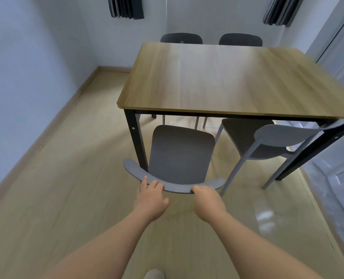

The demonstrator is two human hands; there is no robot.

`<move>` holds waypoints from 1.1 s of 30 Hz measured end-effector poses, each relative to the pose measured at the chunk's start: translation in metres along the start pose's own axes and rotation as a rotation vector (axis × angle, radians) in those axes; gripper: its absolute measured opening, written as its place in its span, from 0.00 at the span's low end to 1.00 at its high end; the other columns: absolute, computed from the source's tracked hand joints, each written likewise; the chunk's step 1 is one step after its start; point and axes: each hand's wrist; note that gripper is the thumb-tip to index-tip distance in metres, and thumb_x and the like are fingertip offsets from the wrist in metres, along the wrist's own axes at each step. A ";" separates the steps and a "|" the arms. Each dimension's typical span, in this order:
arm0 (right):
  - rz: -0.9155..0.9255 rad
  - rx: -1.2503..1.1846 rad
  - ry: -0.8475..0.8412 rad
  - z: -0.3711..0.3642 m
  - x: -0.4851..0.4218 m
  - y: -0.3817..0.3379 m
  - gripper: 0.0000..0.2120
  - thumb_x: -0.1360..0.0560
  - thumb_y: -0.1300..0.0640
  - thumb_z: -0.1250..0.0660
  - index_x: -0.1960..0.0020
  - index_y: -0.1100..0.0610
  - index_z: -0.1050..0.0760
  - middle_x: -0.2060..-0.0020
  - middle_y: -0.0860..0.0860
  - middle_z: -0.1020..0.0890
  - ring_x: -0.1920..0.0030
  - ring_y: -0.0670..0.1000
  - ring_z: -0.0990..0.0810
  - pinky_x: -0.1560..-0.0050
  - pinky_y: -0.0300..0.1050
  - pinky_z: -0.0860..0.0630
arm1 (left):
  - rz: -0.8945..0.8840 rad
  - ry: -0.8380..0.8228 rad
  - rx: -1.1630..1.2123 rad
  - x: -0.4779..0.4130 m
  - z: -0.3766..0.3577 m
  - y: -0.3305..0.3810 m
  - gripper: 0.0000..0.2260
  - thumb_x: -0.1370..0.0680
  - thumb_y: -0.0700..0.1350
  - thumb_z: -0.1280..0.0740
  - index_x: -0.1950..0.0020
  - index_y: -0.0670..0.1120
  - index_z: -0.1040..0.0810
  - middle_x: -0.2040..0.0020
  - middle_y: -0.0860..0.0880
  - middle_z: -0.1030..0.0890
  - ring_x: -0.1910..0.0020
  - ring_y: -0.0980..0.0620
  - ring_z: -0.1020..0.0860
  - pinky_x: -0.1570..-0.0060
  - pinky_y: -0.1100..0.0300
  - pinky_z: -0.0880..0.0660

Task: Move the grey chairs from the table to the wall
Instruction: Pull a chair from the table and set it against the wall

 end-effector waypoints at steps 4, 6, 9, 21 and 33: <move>0.004 -0.037 -0.068 -0.001 -0.003 0.006 0.22 0.26 0.69 0.47 0.36 0.57 0.29 0.38 0.54 0.23 0.38 0.55 0.27 0.43 0.46 0.28 | -0.045 0.040 -0.301 -0.001 0.009 0.005 0.18 0.23 0.36 0.42 0.34 0.44 0.32 0.37 0.45 0.27 0.34 0.45 0.31 0.25 0.47 0.45; 0.041 -0.049 -0.044 -0.004 0.000 0.009 0.21 0.26 0.69 0.46 0.36 0.57 0.28 0.39 0.54 0.22 0.39 0.55 0.26 0.43 0.45 0.29 | -0.077 0.034 -0.351 0.000 0.015 0.011 0.17 0.23 0.32 0.43 0.36 0.42 0.32 0.48 0.42 0.27 0.46 0.43 0.28 0.41 0.53 0.33; 0.105 -0.036 0.015 -0.004 0.002 0.012 0.21 0.26 0.68 0.45 0.36 0.56 0.29 0.39 0.52 0.22 0.37 0.54 0.27 0.39 0.43 0.32 | -0.121 0.054 -0.377 -0.007 0.014 0.016 0.14 0.23 0.31 0.43 0.42 0.44 0.30 0.66 0.46 0.40 0.54 0.43 0.29 0.56 0.55 0.39; -0.115 -0.231 -0.279 -0.013 -0.011 -0.003 0.14 0.27 0.64 0.46 0.63 0.54 0.25 0.57 0.56 0.23 0.53 0.58 0.26 0.57 0.44 0.31 | -0.083 -0.075 -0.142 0.024 0.004 -0.006 0.15 0.46 0.39 0.21 0.65 0.53 0.18 0.65 0.52 0.17 0.61 0.54 0.16 0.68 0.65 0.32; -0.196 -0.163 -0.204 -0.046 0.021 -0.038 0.18 0.25 0.61 0.47 0.43 0.54 0.22 0.45 0.53 0.18 0.48 0.55 0.23 0.47 0.44 0.33 | 1.001 0.089 1.753 0.023 -0.011 -0.025 0.23 0.21 0.33 0.39 0.26 0.39 0.39 0.35 0.38 0.26 0.40 0.38 0.23 0.47 0.48 0.25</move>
Point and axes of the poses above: each hand's wrist, its own x-axis away from the middle knuckle, its own z-axis out of the back of the hand, y = z × x
